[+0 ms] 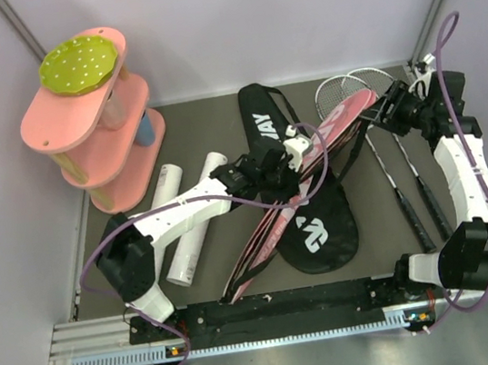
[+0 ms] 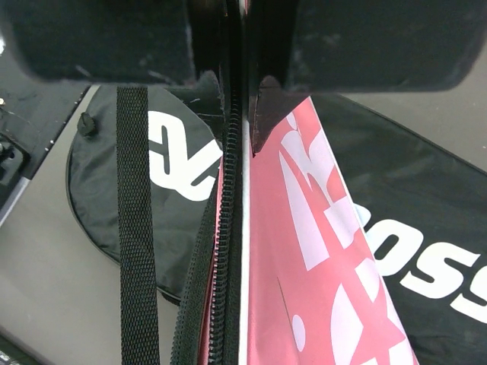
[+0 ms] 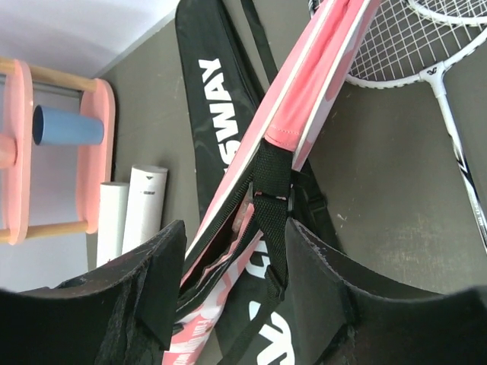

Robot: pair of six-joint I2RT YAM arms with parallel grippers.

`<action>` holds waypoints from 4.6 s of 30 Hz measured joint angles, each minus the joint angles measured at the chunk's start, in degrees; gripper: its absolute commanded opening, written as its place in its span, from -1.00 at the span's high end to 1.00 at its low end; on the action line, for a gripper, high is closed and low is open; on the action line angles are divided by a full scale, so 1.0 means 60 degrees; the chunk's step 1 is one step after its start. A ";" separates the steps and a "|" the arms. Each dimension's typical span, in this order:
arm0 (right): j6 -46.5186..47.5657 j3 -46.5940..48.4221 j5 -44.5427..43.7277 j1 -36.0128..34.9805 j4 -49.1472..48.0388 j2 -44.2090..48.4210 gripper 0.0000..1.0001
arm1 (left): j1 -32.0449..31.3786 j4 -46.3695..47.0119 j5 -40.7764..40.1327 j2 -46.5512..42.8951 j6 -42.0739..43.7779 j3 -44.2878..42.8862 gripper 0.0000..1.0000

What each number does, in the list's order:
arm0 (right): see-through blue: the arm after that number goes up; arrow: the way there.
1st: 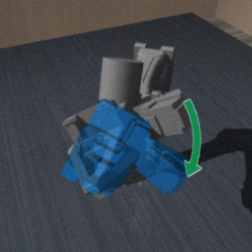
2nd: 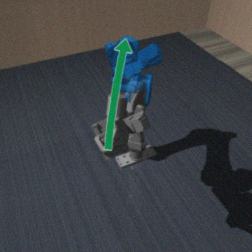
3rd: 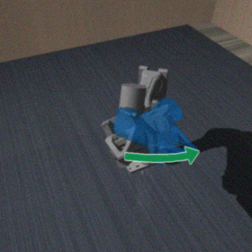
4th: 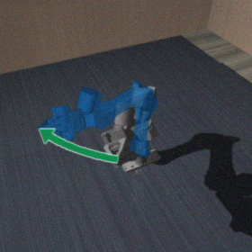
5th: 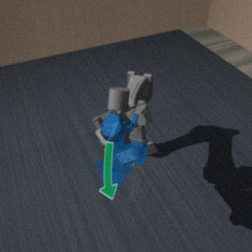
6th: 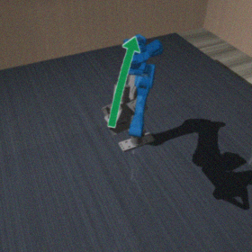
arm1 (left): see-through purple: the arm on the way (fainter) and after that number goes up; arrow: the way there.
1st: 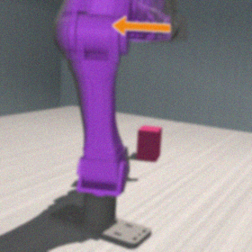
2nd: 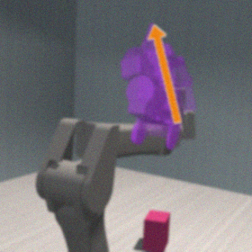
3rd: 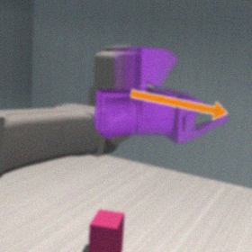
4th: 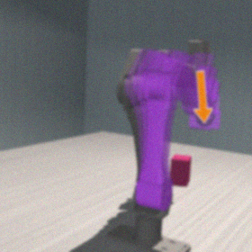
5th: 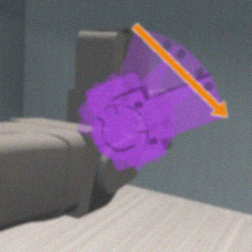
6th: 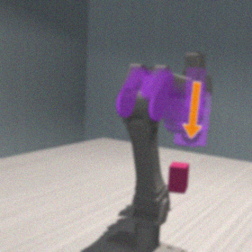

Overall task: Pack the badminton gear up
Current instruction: Adjust the racket bag at the center of the board, then zip the racket bag at the center of the board.

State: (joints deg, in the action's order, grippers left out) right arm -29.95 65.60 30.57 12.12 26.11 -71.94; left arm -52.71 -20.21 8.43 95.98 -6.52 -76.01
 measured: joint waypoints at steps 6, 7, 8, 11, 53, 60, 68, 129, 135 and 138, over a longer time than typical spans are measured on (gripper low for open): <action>0.0004 -0.0645 0.0229 0.0004 -0.0426 -0.0004 0.00 | 0.0335 0.0000 0.0725 -0.0040 -0.0211 0.0069 1.00; 0.0000 -0.0765 0.0277 0.0004 -0.0503 -0.0004 0.03 | 0.0361 0.0004 0.0783 -0.0047 -0.0222 0.0073 1.00; -0.0011 -0.0914 0.0317 0.0004 -0.0586 -0.0011 0.09 | 0.0404 0.0004 0.0841 -0.0062 -0.0248 0.0076 1.00; -0.0022 -0.1286 0.0379 0.0004 -0.0743 -0.0011 0.20 | 0.0426 0.0004 0.0954 -0.0098 -0.0302 0.0098 1.00; -0.1778 -0.1031 0.0219 -0.0805 -0.1333 0.0331 0.87 | 0.0233 -0.0586 0.0965 -0.0255 0.0153 0.0233 1.00; -0.1756 -0.0907 0.0750 -0.0783 -0.1555 -0.0433 0.17 | 0.0525 -0.0208 0.2328 -0.0255 -0.0160 0.0546 1.00; -0.1053 -0.0393 0.1184 -0.0685 -0.0987 -0.0386 -0.01 | 0.1169 0.0342 0.3628 -0.0255 -0.0641 0.1020 1.00; -0.8765 -0.5173 0.4663 0.1249 -1.6283 -0.2860 0.65 | 0.2364 0.2266 0.6466 -0.0127 -0.2426 0.1690 1.00; -0.8776 -0.5162 0.4663 0.1249 -1.6280 -0.3111 0.75 | 0.2364 0.2277 0.6470 -0.0127 -0.2422 0.1698 1.00; -0.8779 -0.5155 0.4666 0.1249 -1.6272 -0.3169 0.78 | 0.2364 0.2295 0.6481 -0.0127 -0.2422 0.1730 1.00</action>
State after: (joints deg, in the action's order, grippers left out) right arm -82.63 34.68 58.57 19.62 -71.53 -90.96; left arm -38.52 -6.44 47.31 95.22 -21.06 -65.63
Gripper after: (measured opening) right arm 0.126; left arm 0.078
